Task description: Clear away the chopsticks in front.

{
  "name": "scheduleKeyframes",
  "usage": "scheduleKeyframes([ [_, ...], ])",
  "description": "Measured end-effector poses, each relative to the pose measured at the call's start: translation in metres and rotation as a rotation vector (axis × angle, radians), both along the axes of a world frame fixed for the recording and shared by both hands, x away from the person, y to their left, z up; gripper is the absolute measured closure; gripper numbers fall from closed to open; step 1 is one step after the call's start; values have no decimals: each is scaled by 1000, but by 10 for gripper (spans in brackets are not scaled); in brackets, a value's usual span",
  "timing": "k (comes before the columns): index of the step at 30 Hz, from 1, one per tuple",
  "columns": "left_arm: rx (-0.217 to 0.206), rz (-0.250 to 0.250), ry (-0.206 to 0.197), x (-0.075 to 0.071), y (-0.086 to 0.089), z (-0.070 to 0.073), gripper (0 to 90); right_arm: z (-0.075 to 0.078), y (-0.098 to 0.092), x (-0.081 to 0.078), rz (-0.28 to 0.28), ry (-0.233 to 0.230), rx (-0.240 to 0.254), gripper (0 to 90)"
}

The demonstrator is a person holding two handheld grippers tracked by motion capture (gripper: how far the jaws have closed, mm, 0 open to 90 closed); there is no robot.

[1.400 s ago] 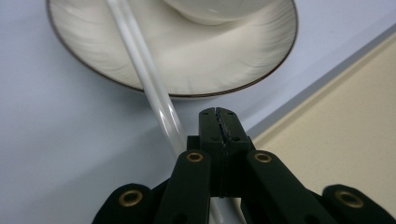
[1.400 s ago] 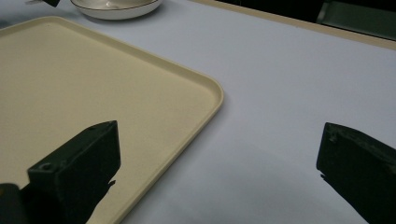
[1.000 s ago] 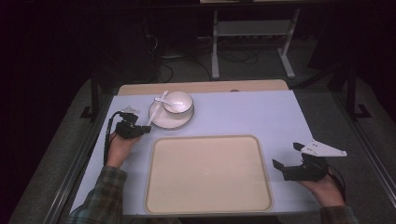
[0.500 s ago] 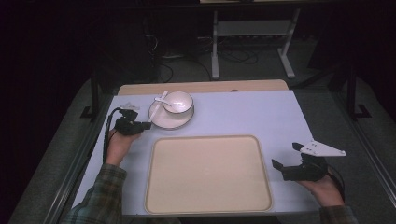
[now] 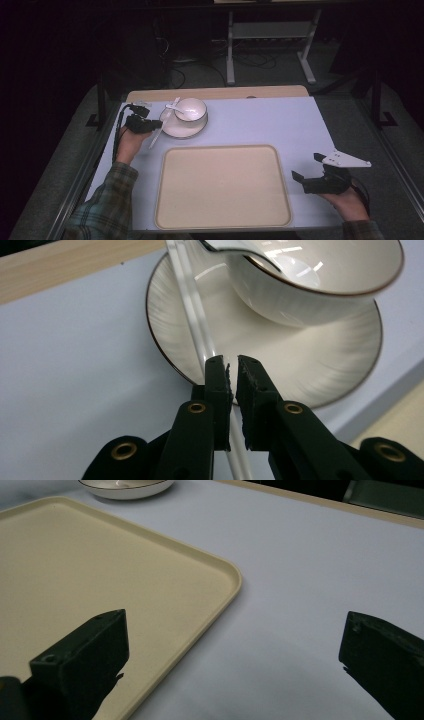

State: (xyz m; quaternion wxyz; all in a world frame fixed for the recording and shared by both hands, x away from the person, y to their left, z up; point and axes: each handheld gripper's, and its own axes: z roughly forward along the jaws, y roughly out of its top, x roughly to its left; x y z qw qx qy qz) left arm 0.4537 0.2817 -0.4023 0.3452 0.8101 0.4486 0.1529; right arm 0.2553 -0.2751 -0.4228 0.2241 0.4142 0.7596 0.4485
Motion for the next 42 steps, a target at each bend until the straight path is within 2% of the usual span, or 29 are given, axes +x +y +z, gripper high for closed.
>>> scheduleKeyframes([
  [3, -11, 7, 6, 9, 0, 0, 821, 0, 0, 0, 0, 0, 2, 0],
  [5, -34, 11, -2, 14, 0, 0, 818, 0, -1, 0, 0, 2, 2, 0],
  [13, -25, 30, 10, 28, -2, -5, 809, 0, -4, -1, -5, 0, 6, 0],
  [19, -37, 41, 20, 31, -1, -11, 809, 0, -5, -1, -6, 1, 6, 0],
  [23, -31, 50, 26, 32, -3, -14, 809, 0, -5, -1, -5, 2, 5, 0],
  [42, -18, 39, 46, 38, -12, -27, 764, 1, -7, -2, -12, -2, 11, 0],
])
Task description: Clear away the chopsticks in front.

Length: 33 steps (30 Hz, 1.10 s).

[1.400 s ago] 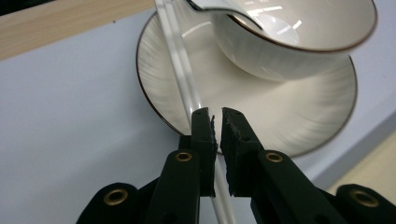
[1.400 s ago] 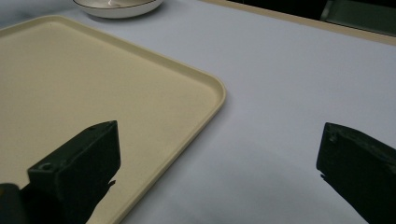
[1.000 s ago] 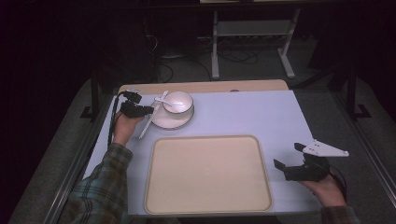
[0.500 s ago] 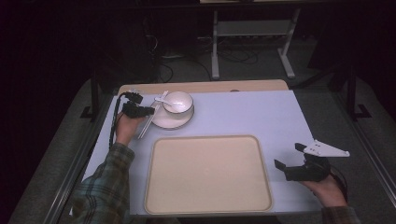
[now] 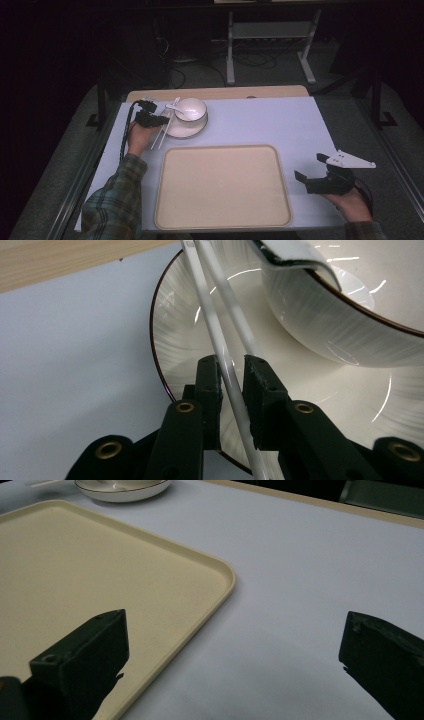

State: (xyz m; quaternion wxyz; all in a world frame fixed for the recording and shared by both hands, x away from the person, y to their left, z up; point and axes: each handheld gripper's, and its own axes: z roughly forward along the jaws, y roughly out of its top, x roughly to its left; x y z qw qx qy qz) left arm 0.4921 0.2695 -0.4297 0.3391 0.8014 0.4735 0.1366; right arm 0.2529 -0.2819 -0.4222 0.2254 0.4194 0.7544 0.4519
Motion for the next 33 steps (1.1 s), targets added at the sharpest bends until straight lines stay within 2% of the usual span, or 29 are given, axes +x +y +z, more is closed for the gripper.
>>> scheduleKeyframes([
  [9, 24, 2, 1, 1, -5, -4, 758, 0, 0, 0, 1, 0, 1, 0],
  [19, 42, 28, 7, 3, -8, -7, 772, 0, 0, 0, 1, 0, 3, 0],
  [33, 32, 59, 8, 3, -6, -6, 822, 0, -1, -1, 0, -1, 6, 0],
])
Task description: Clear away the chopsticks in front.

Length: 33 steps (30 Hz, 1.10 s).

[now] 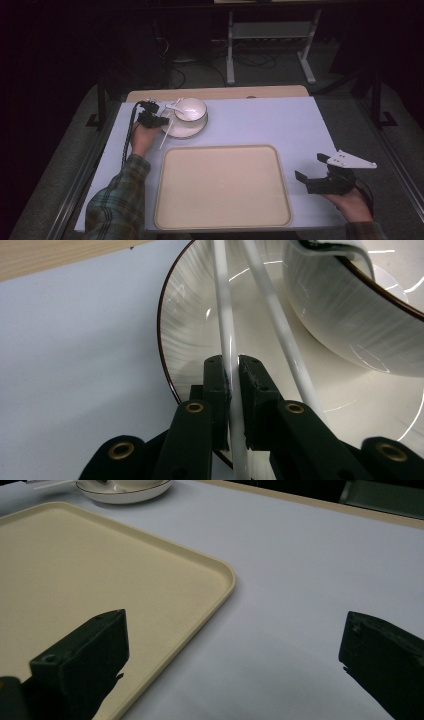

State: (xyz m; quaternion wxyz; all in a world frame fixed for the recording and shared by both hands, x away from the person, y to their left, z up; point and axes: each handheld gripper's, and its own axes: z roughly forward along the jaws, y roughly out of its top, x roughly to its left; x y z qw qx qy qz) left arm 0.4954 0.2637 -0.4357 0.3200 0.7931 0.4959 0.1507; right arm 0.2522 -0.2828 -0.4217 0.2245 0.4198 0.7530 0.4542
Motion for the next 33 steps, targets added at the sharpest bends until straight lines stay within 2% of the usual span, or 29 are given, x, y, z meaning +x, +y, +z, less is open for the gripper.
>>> scheduleKeyframes([
  [15, -14, 19, -12, -2, 8, 10, 839, 0, 0, 0, -1, -1, 1, 0],
  [18, -24, 15, -3, -3, 12, 13, 840, 0, 0, 0, 0, 0, 1, 0],
  [33, -8, 32, 29, -12, 24, 27, 842, 1, 0, 1, 12, -7, 8, 0],
])
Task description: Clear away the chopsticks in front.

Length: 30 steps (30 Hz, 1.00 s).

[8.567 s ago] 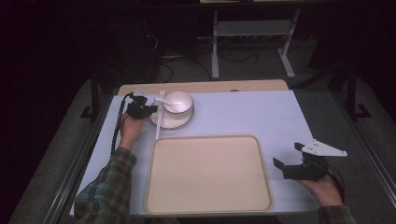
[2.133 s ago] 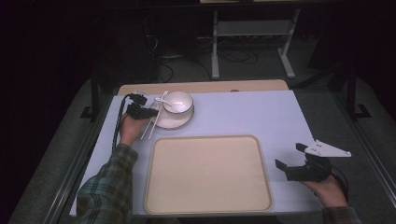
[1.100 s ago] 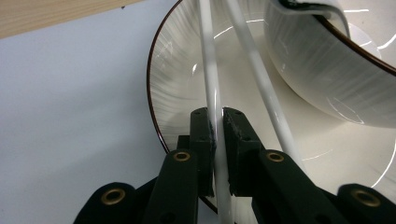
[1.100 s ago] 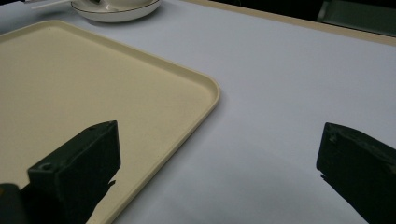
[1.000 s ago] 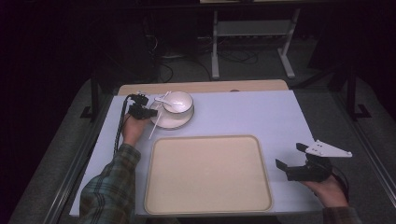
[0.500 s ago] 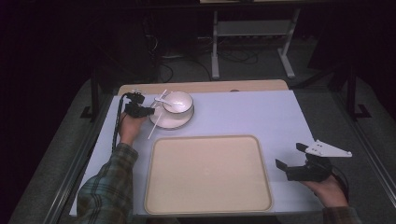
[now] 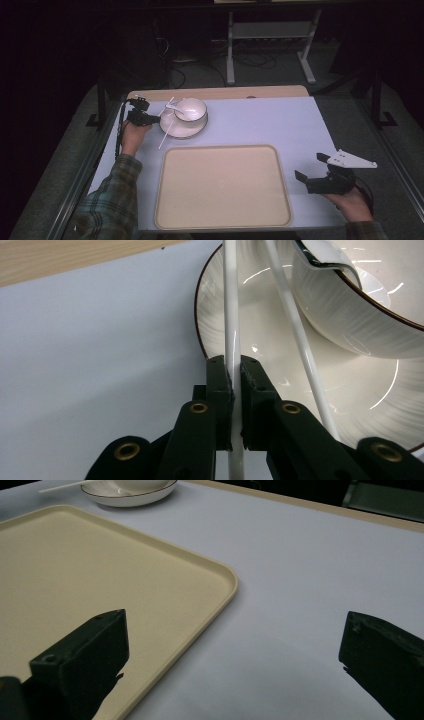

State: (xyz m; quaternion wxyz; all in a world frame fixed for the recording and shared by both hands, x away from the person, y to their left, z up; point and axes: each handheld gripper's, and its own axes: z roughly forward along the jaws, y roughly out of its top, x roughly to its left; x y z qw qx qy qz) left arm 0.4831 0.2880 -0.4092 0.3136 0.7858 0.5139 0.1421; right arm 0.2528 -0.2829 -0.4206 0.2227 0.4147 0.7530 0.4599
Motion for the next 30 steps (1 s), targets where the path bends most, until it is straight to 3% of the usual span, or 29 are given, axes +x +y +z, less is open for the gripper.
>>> scheduleKeyframes([
  [12, -12, -14, 22, -13, 17, 7, 841, 0, 3, 1, 27, 0, 6, 0],
  [25, -41, -14, 69, -39, 30, 15, 842, -1, 4, 3, 69, 4, 32, 0],
  [30, -50, -23, 65, -52, 32, 14, 842, -2, 6, 3, 85, 3, 31, 0],
])
